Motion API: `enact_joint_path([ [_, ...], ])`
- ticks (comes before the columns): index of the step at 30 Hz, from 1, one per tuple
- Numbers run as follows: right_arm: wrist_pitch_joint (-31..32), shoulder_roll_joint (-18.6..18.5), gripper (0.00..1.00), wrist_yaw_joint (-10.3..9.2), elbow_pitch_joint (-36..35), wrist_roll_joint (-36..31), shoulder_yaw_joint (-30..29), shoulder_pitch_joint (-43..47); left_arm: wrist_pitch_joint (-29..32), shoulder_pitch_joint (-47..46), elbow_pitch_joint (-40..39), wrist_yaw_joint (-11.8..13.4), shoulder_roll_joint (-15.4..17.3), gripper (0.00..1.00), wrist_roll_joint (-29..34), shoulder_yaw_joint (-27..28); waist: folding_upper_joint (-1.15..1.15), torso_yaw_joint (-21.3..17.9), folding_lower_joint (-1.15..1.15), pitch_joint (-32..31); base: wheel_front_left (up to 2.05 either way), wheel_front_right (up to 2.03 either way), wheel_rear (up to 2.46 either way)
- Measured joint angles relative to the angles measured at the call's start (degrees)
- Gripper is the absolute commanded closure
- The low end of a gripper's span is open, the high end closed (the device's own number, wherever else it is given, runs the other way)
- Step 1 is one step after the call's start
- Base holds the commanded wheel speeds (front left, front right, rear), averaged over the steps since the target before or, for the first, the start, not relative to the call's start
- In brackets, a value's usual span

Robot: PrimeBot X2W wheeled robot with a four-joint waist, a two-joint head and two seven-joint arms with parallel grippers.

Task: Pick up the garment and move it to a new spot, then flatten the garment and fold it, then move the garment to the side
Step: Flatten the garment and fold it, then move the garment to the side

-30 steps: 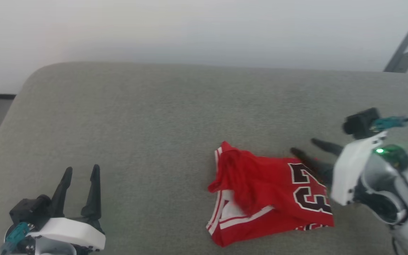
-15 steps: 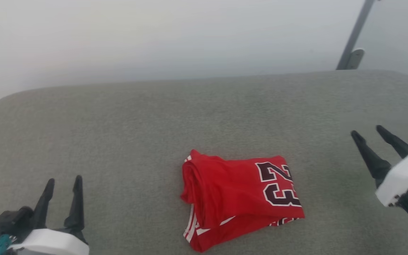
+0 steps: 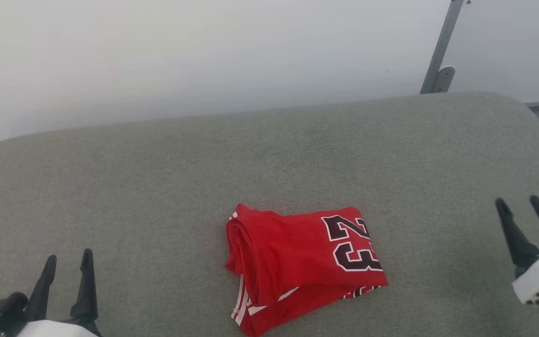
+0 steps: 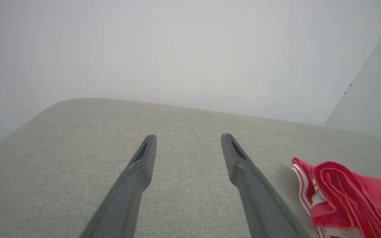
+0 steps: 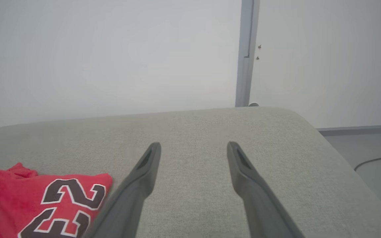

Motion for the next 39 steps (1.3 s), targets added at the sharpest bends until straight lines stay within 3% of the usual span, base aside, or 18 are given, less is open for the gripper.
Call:
enact_joint_path([
  [18, -2.5, 1.4, 0.0, 0.0, 0.7, -1.0, -0.9, 2.3, 0.0, 0.8, 0.3, -1.3, -1.1, 0.0, 0.9, 1.8, 0.0, 0.6, 0.0, -0.3, 0.0, 0.0, 0.0],
  [39, -0.4, 2.3, 0.0, 0.0, -0.9, -2.1, 0.5, 3.3, 0.0, 0.9, 1.1, -2.0, -1.5, 0.0, 1.6, 1.8, 0.0, 2.8, 0.0, -0.1, 0.0, 0.0, 0.0],
])
